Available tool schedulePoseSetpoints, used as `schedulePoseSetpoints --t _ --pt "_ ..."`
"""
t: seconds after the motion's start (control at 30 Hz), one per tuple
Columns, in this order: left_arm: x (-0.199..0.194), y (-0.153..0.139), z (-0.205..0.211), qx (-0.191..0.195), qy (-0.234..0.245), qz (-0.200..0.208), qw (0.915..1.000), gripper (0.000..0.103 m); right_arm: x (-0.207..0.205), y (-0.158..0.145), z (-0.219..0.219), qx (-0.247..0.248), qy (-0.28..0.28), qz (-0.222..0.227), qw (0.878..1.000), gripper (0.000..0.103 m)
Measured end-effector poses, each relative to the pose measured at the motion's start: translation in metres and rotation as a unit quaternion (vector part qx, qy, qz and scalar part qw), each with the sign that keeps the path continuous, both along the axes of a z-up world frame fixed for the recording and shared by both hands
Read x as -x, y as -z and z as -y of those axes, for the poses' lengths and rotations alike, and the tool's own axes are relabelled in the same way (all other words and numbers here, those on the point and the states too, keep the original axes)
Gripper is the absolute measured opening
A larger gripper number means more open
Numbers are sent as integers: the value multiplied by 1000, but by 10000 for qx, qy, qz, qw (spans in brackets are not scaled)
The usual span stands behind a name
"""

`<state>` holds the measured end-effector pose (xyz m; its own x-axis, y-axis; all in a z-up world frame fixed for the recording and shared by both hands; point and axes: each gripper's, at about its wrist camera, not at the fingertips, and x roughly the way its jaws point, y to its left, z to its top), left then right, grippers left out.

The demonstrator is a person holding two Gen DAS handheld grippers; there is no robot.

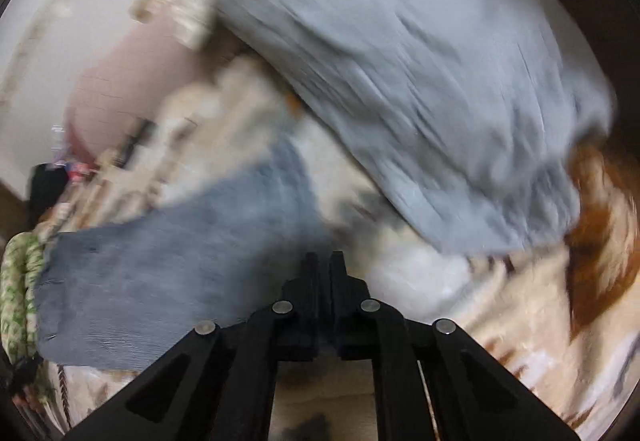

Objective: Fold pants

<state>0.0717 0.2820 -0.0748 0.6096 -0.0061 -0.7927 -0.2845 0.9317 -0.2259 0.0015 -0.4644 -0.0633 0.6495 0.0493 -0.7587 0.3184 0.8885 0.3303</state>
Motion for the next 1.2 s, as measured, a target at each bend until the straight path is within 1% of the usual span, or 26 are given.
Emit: schedulePoseSetpoints --t 0.03,0.07,0.1,0.13,0.2,0.23,0.3,0.37,0.4,0.47,0.5,0.57,0.67,0.7,0.77,0.9,1.0,1.03,1.07,1.1,1.13,1.17,1.2 --pt "7 -12 -1 33 -69 316 9995 14 0 -6 -7 -112 -141 188 9997 7" --pt "11 -21 1 131 -42 560 9983 14 -2 -11 -16 -258 -310 342 9986 7" --pt "15 -31 8 277 98 844 9960 14 -7 -14 -29 -419 -559 433 9966 7" --pt "15 -35 15 325 231 957 9946 14 -13 -15 -45 -501 -818 456 9943 7" --pt "14 -43 49 309 761 1196 9894 14 -26 -14 -79 -566 -1269 431 9894 7" --pt "12 -45 71 260 1081 1279 9855 14 -32 -12 -95 -585 -1472 381 9866 7" --pt "8 -45 115 157 1728 1364 9754 14 -48 -3 -133 -566 -1910 163 9798 7" --pt "6 -42 154 108 2222 1422 9645 14 -58 10 -170 -378 -2263 -86 9733 7" --pt "4 -37 169 130 2392 1362 9613 14 -64 17 -183 -308 -2381 -214 9705 7" --pt "-3 -22 192 275 2668 1063 9575 14 -71 35 -201 -125 -2531 -557 9657 9" --pt "-3 -15 201 300 2724 882 9577 14 -72 47 -208 17 -2540 -745 9643 9" --pt "-10 4 209 309 2723 547 9602 14 -72 61 -207 192 -2514 -933 9632 9" --pt "-18 27 213 31 2591 228 9656 14 -70 68 -195 -73 -2489 -937 9640 9" --pt "-20 33 211 43 2598 143 9655 14 -69 68 -192 -151 -2472 -982 9639 9" --pt "-20 38 208 154 2619 124 9649 14 -68 69 -190 -191 -2515 -1104 9613 9" --pt "-11 33 206 99 2707 240 9623 14 -73 68 -185 -385 -2532 -1330 9574 9" --pt "-9 31 208 -15 2768 379 9602 14 -73 57 -181 -475 -2516 -1421 9562 10" --pt "-11 30 211 28 2782 436 9595 14 -73 50 -180 -451 -2534 -1377 9564 14" --pt "-14 29 214 123 2827 512 9578 14 -75 44 -181 -439 -2584 -1249 9569 23" --pt "-15 28 217 193 2876 593 9557 14 -78 38 -182 -488 -2666 -999 9574 29" --pt "-16 25 221 245 2926 691 9534 14 -84 32 -183 -570 -2701 -793 9579 40" --pt "-17 24 225 297 2985 759 9509 14 -90 26 -184 -670 -2698 -614 9586 46" --pt "-17 22 229 333 3045 789 9487 14 -100 22 -187 -795 -2721 -482 9578 46"
